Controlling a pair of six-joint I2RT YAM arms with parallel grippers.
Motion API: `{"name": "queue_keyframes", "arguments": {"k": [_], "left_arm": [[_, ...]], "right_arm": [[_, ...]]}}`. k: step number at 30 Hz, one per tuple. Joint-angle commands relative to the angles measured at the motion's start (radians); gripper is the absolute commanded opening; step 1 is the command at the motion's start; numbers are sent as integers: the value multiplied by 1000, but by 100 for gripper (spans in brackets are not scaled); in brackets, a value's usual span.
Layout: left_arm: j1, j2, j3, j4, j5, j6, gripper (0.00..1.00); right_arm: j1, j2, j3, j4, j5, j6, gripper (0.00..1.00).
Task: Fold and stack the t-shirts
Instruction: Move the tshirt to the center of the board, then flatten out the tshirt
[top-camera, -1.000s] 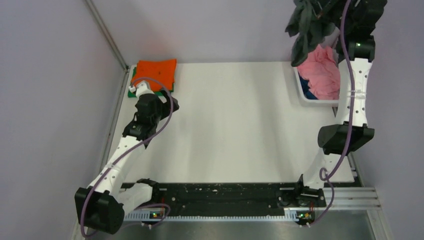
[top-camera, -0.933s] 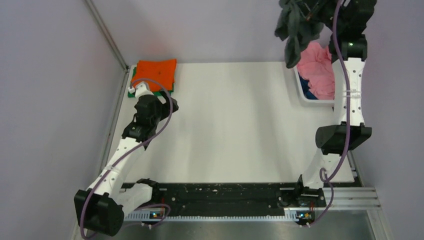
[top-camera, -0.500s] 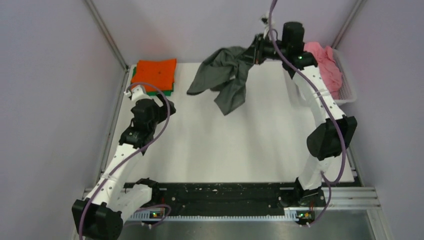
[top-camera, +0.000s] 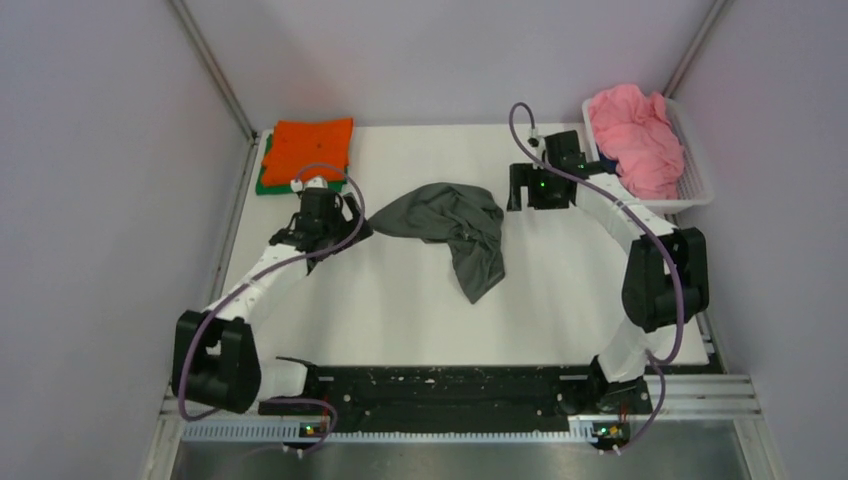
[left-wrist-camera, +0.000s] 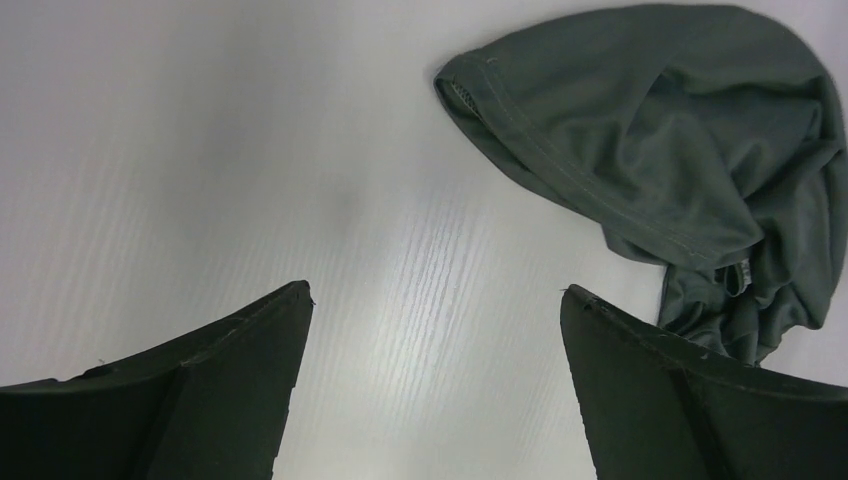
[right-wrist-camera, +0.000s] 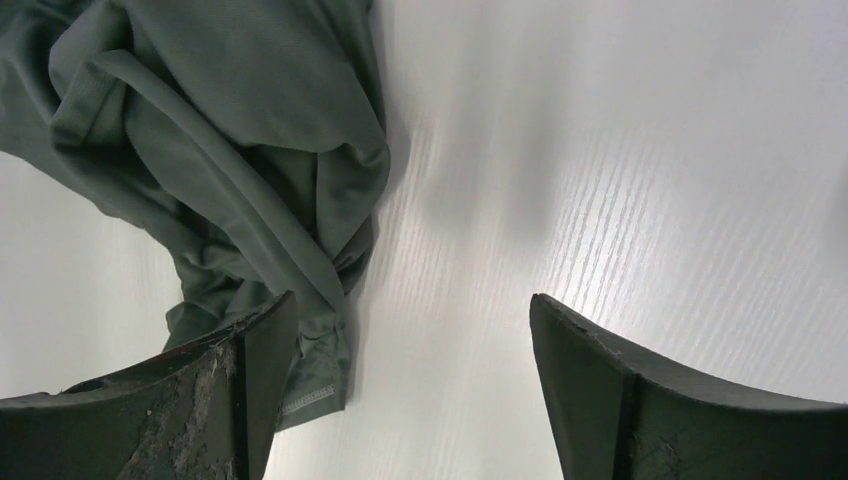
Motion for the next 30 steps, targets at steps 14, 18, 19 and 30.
{"name": "queue_keyframes", "arguments": {"k": [14, 18, 19, 30], "left_arm": [[40, 714, 496, -18, 197, 13, 88], [40, 771, 510, -13, 256, 20, 76], [40, 782, 509, -11, 271, 20, 71], [39, 783, 463, 9, 336, 60, 0]], "right_arm": [[197, -233, -339, 227, -16, 81, 81], [302, -257, -365, 236, 22, 97, 78], [332, -254, -366, 237, 28, 92, 77], [557, -101, -342, 149, 117, 135, 65]]}}
